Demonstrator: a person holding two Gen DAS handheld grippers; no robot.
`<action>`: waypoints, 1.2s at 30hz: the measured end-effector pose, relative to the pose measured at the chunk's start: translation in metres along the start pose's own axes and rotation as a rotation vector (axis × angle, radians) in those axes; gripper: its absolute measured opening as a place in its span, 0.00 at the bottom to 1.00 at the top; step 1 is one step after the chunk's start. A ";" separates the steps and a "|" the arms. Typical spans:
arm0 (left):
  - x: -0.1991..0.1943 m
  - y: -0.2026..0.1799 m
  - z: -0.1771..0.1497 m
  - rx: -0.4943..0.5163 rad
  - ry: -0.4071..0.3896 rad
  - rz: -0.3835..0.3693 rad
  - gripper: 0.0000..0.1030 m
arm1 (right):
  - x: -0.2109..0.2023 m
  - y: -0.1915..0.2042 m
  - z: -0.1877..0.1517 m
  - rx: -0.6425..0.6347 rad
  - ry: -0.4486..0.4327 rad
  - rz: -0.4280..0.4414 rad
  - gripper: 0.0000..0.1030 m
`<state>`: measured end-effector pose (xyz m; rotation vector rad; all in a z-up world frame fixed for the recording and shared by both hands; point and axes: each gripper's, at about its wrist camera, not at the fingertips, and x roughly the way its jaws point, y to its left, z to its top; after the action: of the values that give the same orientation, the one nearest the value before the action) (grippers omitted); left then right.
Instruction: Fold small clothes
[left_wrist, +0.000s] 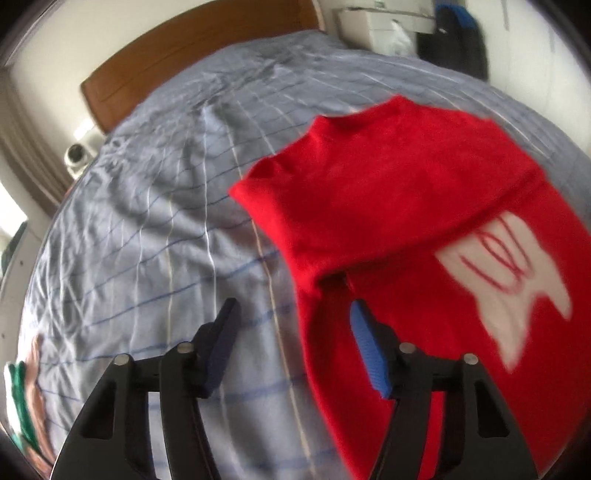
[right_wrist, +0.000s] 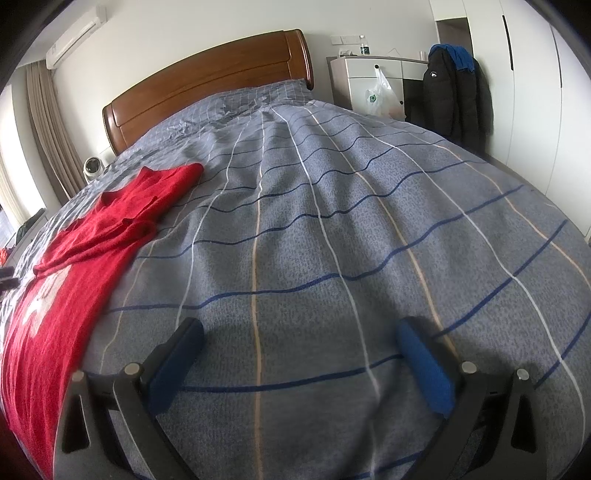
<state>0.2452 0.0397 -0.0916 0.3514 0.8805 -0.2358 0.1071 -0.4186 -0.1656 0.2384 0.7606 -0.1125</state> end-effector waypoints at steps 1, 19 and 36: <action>0.008 0.001 0.004 -0.017 -0.021 0.015 0.59 | 0.001 0.000 0.000 0.000 0.001 -0.001 1.00; -0.010 0.045 -0.052 -0.295 -0.035 -0.044 0.50 | 0.003 0.001 0.000 0.002 -0.001 0.003 1.00; -0.002 0.051 -0.037 -0.440 0.008 -0.033 0.83 | 0.004 0.003 0.000 -0.001 0.001 -0.004 1.00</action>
<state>0.2357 0.1013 -0.1013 -0.0713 0.9200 -0.0659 0.1103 -0.4157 -0.1681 0.2356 0.7621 -0.1160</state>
